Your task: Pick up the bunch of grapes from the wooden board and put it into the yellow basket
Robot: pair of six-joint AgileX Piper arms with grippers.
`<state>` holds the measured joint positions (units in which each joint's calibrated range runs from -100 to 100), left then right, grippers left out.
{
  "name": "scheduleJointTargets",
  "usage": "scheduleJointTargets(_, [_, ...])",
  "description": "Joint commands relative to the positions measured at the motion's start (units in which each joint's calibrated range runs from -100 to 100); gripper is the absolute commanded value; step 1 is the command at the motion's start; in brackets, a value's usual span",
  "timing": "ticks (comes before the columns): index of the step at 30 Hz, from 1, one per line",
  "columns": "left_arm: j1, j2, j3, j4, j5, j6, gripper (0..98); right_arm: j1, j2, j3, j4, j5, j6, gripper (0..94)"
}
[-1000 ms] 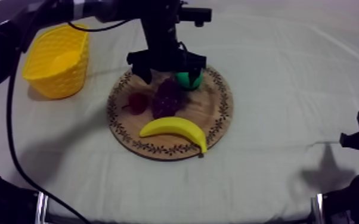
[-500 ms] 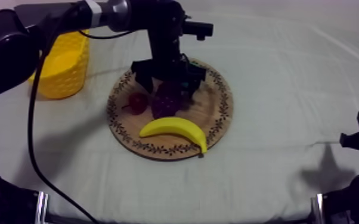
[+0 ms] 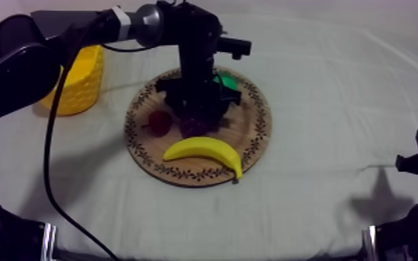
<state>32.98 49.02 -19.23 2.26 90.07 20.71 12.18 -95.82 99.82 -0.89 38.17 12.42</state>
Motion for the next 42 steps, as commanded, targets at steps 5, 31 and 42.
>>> scheduleJointTargets(5, [0.1,-0.7,0.3,-0.07,-0.6,0.0,48.5,0.0,0.0,0.0,0.0,0.0,0.0,0.3])
scheduleJointTargets(31, [-2.8,-27.1,3.6,-0.59,3.4,-3.6,49.2,0.0,0.0,0.0,0.0,0.0,0.0,0.3])
scheduleJointTargets(42, [-11.0,-29.5,6.3,-1.47,3.7,-6.8,49.1,0.0,0.0,0.0,0.0,0.0,0.0,0.3])
